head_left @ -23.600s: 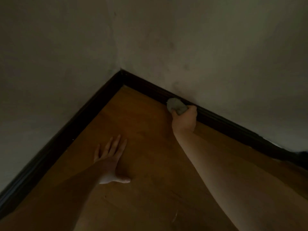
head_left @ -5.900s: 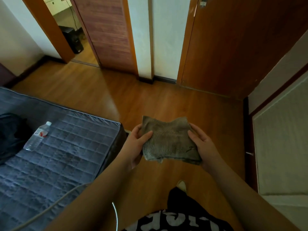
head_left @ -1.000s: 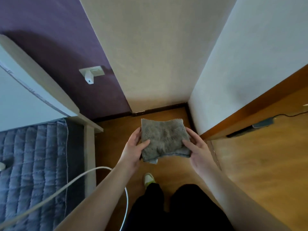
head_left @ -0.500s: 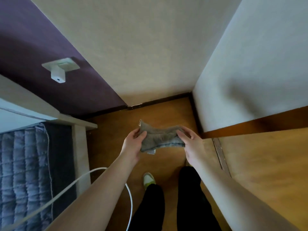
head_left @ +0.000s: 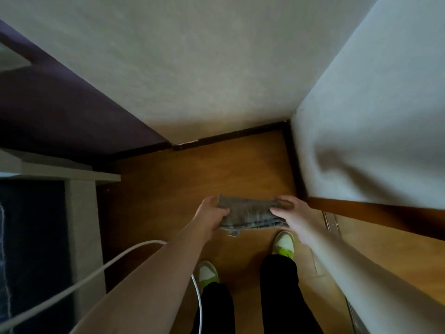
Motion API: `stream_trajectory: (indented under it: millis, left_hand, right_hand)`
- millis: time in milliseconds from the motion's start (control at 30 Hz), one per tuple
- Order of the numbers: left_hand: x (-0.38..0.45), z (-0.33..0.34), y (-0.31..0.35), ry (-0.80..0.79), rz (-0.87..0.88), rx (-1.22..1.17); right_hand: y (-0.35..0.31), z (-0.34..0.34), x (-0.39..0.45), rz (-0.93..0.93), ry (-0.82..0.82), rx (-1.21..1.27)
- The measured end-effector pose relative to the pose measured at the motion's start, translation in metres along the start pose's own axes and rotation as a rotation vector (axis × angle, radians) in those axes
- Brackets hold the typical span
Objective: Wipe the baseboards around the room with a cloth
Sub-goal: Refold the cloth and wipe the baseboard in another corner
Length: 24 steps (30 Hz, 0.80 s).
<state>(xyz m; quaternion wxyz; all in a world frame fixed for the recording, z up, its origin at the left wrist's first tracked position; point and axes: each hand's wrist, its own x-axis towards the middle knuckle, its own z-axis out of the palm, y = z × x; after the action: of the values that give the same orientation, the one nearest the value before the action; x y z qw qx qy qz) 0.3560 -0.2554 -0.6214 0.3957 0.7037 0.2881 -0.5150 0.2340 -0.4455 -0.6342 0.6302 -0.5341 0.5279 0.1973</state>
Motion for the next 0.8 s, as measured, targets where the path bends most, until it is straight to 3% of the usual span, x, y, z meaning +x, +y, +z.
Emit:
stream_trajectory:
  millis: [267, 400, 667, 800]
  left_hand:
    - [0.143, 0.038, -0.014, -0.005, 0.119, 0.078]
    - [0.202, 0.049, -0.005, 0.026, 0.194, 0.149]
    - [0.268, 0.066, 0.034, 0.020, 0.562, 0.368]
    - [0.318, 0.088, 0.000, -0.003, 0.566, 0.447]
  right_hand:
    - [0.037, 0.015, 0.110, 0.039, 0.062, -0.034]
    - [0.042, 0.019, 0.167, -0.051, 0.110, -0.128]
    - [0.029, 0.008, 0.251, -0.258, 0.183, -0.233]
    - [0.063, -0.001, 0.288, -0.252, 0.196, -0.344]
